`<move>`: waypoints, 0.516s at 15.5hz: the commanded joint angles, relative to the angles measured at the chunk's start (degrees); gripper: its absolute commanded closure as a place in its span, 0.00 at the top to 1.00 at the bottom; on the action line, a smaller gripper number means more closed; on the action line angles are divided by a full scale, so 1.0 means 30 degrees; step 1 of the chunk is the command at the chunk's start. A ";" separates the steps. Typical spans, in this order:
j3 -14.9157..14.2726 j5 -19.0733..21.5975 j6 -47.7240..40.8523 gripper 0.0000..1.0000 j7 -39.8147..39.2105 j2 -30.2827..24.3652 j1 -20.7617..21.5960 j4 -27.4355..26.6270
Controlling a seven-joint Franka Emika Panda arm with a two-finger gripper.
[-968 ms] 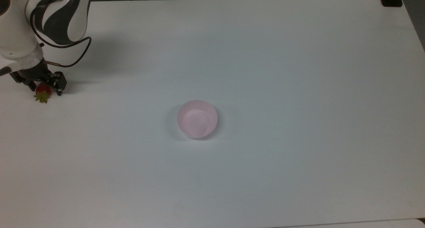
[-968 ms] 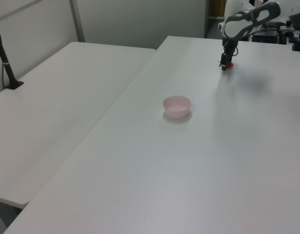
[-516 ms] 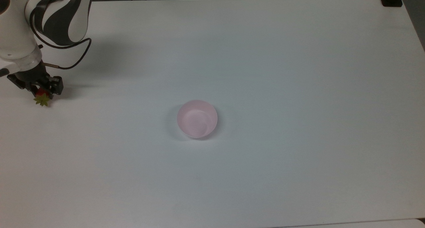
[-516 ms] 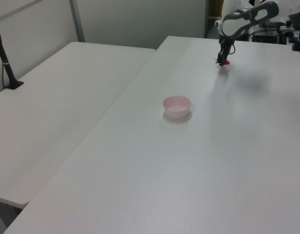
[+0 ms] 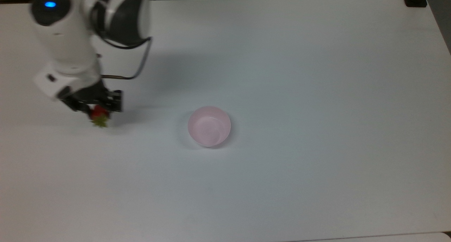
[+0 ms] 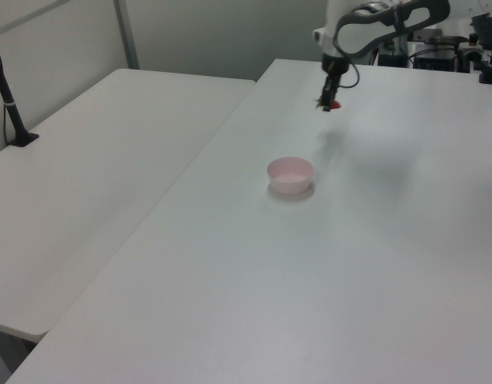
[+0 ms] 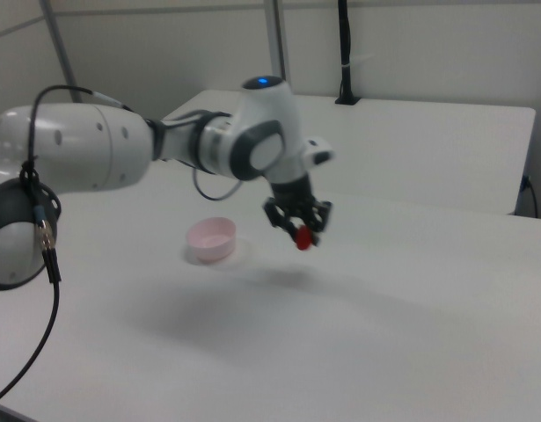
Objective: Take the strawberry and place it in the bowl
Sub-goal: 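Lift the strawberry and carry it over the pink bowl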
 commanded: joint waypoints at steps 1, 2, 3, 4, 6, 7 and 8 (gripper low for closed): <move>-0.0354 0.0281 -0.0462 0.23 0.2607 -0.1176 0.2738 -0.1075; -0.0354 0.0253 -0.0550 0.23 0.3398 -0.1177 0.3354 -0.1105; -0.0354 0.0252 -0.0580 0.23 0.4102 -0.1148 0.3882 -0.1135; -0.0325 0.0252 -0.0551 0.23 0.4660 -0.1061 0.4351 -0.1222; -0.0354 0.0252 -0.0522 0.23 0.5366 -0.0827 0.5085 -0.1281; -0.0325 0.0252 -0.0521 0.23 0.5688 -0.0767 0.5407 -0.1368; -0.0325 0.0252 -0.0492 0.23 0.6068 -0.0680 0.5701 -0.1572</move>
